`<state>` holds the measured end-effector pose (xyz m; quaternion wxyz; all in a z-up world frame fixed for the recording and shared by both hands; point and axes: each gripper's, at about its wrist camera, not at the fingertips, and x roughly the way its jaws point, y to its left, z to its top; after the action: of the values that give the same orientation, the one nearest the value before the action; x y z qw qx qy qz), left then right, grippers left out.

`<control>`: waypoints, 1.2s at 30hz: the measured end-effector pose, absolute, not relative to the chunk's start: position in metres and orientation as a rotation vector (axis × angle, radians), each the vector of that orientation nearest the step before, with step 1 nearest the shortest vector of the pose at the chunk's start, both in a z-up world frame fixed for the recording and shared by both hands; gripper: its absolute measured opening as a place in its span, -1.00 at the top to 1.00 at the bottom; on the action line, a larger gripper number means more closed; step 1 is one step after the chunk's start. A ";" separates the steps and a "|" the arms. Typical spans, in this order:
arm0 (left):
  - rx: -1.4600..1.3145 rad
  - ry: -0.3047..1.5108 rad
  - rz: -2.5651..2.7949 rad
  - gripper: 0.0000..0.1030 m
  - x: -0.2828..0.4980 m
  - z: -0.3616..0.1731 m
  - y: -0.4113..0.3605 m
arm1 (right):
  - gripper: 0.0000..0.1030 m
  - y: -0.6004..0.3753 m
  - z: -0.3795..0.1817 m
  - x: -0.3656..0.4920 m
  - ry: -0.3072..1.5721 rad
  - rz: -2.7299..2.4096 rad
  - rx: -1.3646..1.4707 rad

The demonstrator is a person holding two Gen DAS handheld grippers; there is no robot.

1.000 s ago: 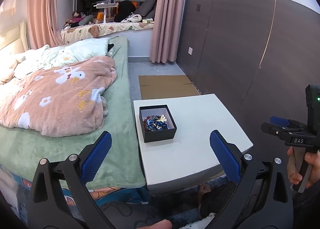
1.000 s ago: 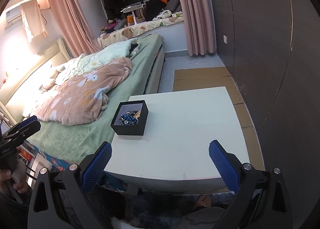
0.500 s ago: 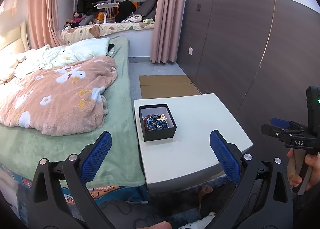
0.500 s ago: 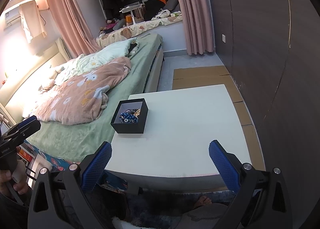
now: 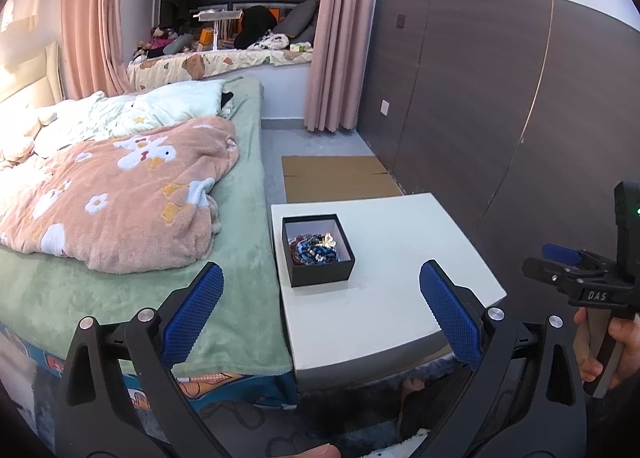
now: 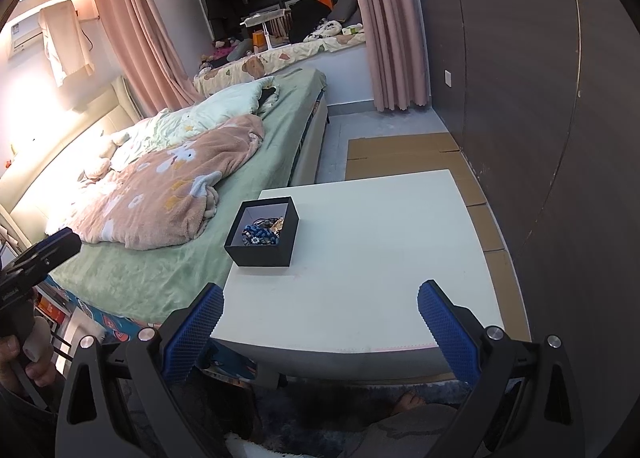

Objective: Organize jewelry

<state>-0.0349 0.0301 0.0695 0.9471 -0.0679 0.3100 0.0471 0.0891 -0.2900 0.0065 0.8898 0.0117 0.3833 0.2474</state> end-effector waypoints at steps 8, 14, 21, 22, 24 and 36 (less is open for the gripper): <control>-0.133 0.629 0.074 -0.90 -0.037 0.072 0.024 | -0.85 -0.289 0.009 0.084 0.797 0.506 0.030; -0.137 0.629 0.075 -0.90 -0.037 0.070 0.022 | -0.85 -0.288 0.010 0.078 0.794 0.500 0.032; -0.133 0.633 0.079 -0.90 -0.037 0.070 0.019 | -0.85 -0.289 0.010 0.078 0.794 0.499 0.034; -0.133 0.633 0.080 -0.90 -0.037 0.070 0.019 | -0.85 -0.289 0.010 0.078 0.793 0.500 0.033; -0.126 0.634 0.084 -0.90 -0.037 0.069 0.018 | -0.85 -0.289 0.009 0.078 0.794 0.501 0.034; -0.139 0.634 0.091 -0.90 -0.041 0.070 0.020 | -0.85 -0.289 0.009 0.078 0.795 0.501 0.033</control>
<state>-0.0406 0.0202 0.0699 0.9468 -0.0681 0.3113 0.0448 0.0776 -0.2887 0.0089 0.8915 0.0160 0.3831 0.2414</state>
